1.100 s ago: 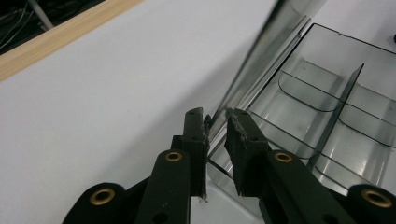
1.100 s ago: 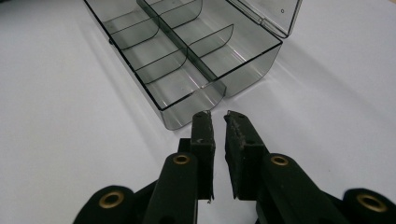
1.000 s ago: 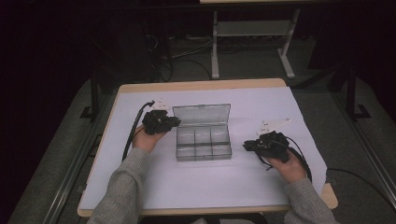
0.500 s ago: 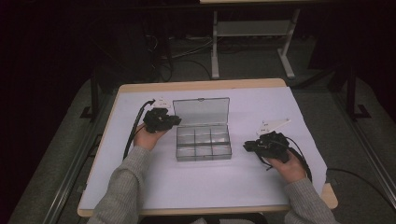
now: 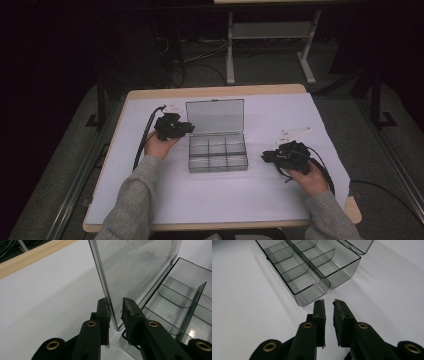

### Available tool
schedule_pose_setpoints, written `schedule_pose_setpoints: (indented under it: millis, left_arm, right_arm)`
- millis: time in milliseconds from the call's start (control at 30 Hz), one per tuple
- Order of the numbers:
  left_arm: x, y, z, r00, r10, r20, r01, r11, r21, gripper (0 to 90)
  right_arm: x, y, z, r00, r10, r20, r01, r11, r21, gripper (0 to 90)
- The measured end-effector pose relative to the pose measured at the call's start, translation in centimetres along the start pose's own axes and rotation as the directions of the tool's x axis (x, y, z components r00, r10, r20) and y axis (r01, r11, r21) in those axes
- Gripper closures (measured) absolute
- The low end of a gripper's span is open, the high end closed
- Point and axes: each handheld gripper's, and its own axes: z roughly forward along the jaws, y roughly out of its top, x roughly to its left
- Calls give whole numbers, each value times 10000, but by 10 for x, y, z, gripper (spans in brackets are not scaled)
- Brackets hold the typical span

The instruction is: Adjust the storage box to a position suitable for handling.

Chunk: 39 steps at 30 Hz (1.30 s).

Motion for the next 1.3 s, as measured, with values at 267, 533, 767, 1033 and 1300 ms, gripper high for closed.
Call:
schedule_pose_setpoints:
  millis: [267,533,767,1033,1300]
  left_arm:
    - [5,-1,4,9999,-124,-55,124,9999,16,752]
    - [9,-3,6,9984,-529,184,530,9986,-70,751]
    - [11,-4,8,9955,-870,364,877,9960,-180,749]
    - [13,-4,10,9939,-1018,436,1029,9944,-258,749]
    - [17,-6,12,9915,-1187,531,1200,9925,-225,734]
  right_arm:
    - [0,0,0,10000,68,-6,-68,10000,28,790]
    - [0,-1,1,10000,27,18,-27,10000,3,785]
    - [-1,-1,0,10000,50,12,-50,10000,4,784]
    - [-2,-1,1,10000,32,19,-32,10000,28,780]
    - [-3,-3,1,9999,114,63,-114,9999,35,776]
